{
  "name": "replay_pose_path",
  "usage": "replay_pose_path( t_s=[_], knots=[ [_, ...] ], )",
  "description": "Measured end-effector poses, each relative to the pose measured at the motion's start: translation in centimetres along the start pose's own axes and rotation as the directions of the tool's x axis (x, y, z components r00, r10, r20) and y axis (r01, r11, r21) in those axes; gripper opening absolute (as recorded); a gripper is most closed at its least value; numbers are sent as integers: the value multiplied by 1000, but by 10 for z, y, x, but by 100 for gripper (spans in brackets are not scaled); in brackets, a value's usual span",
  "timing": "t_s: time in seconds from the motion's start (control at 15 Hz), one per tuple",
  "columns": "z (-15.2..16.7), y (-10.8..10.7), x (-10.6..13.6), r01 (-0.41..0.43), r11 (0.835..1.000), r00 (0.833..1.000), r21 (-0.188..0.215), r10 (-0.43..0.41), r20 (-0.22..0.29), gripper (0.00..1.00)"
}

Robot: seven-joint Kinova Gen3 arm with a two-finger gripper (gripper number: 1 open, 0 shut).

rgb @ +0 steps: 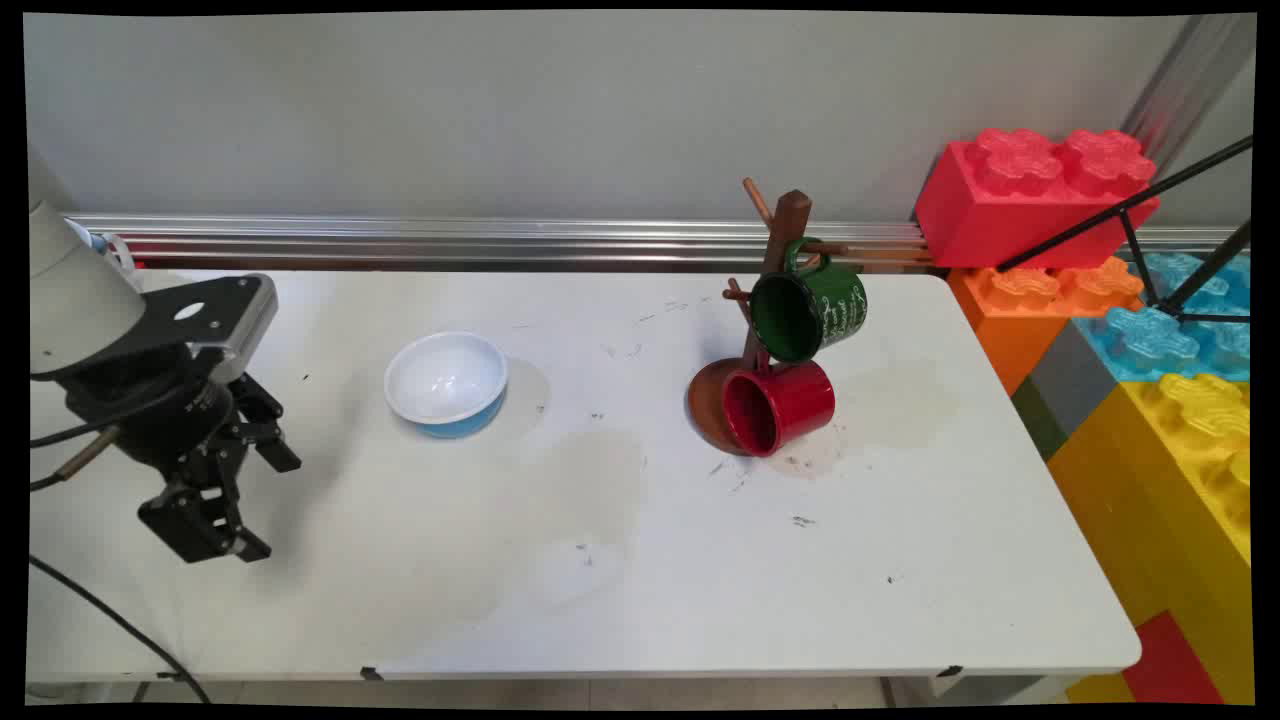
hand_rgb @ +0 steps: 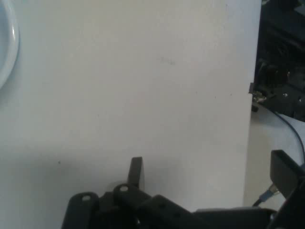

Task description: Pick up the green mug from the rack

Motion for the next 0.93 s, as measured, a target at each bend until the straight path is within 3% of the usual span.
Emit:
replay_pose_path(
  t_s=[0.27,0.47,0.73,0.93],
  knots=[
    [3,-8,3,-8,1000,999,8,8,-46,100],
    [3,-11,16,-5,1000,989,1,5,-145,100],
    [1,-13,38,-24,1000,956,-14,19,-293,100],
    [1,-15,48,-36,999,933,-15,28,-358,100]
  ],
)
